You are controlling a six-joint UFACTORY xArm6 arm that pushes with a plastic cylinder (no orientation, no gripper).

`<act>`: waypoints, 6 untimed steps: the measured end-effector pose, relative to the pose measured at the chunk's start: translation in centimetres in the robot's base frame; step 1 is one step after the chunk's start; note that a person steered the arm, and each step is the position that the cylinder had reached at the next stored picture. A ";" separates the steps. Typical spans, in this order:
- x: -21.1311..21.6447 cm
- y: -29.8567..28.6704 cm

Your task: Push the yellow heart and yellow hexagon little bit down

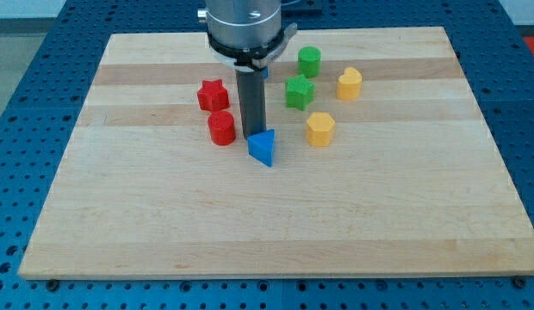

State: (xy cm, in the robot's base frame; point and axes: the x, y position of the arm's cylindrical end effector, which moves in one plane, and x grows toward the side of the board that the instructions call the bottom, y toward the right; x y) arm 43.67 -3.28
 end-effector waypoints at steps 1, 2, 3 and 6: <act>2.1 0.4; 4.1 1.1; 4.7 1.9; 5.3 4.8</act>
